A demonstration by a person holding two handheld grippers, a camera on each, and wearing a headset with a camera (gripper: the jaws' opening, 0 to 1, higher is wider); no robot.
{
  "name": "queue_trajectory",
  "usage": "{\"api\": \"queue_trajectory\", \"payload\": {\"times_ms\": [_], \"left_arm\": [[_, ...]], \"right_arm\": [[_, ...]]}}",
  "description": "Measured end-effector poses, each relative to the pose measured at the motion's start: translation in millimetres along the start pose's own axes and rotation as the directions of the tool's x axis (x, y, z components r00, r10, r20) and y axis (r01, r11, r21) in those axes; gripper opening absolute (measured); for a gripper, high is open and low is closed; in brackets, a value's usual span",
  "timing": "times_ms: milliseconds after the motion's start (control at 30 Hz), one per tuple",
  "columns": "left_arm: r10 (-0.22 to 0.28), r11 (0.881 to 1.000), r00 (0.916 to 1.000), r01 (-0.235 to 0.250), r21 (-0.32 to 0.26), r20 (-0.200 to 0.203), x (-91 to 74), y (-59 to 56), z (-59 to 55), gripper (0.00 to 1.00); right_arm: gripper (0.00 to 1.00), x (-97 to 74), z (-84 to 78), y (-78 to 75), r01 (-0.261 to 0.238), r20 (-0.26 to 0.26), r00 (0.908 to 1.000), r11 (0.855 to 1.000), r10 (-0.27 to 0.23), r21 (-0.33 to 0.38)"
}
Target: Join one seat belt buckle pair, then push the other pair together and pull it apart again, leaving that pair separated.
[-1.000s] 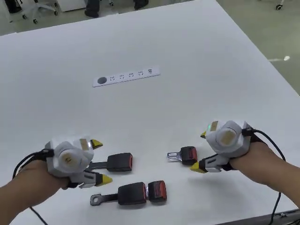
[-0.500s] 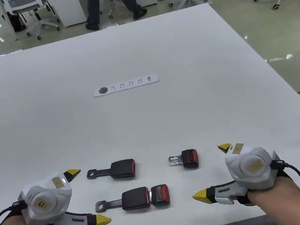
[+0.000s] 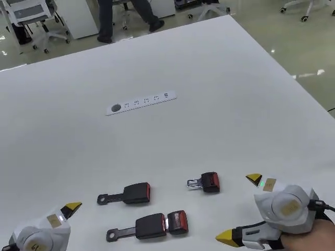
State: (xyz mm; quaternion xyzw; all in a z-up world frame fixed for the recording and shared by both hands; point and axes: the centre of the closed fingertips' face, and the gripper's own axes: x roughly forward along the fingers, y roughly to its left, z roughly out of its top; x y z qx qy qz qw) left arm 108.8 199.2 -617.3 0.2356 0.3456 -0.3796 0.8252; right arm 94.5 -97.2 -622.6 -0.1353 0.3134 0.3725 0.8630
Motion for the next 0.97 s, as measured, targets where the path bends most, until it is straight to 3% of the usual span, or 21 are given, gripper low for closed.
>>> {"api": "queue_trajectory", "payload": {"times_ms": [67, 200, 300, 667, 967], "left_arm": [[0.010, 1.000, 0.9999, -0.010, -0.016, -0.006, 0.4, 3.2, -11.8, 1.00], [0.002, 1.000, 0.9997, -0.003, -0.023, -0.026, -2.1, -1.1, -22.2, 1.00], [0.011, 1.000, 0.9993, -0.011, -0.014, -0.035, -6.3, 0.0, -20.2, 1.00], [0.040, 0.999, 0.9992, -0.040, -0.026, -0.001, -6.1, -4.1, -7.6, 1.00], [0.042, 0.999, 0.9991, -0.042, -0.015, -0.009, -8.7, -3.3, -11.8, 1.00]], "right_arm": [[1.00, 1.4, -1.5, 0.2, 0.003, -0.015, 0.9999, 0.999, -0.003, -0.041], [1.00, 0.6, 2.2, -1.6, 0.007, -0.001, 1.0000, 1.000, -0.007, -0.019], [1.00, 0.7, 2.7, -1.5, 0.008, 0.004, 1.0000, 1.000, -0.008, -0.019], [1.00, -6.2, -1.8, -0.3, 0.003, -0.007, 1.0000, 1.000, -0.003, -0.021], [1.00, -2.1, 2.0, 3.3, -0.002, -0.006, 1.0000, 1.000, 0.002, -0.020]]}}
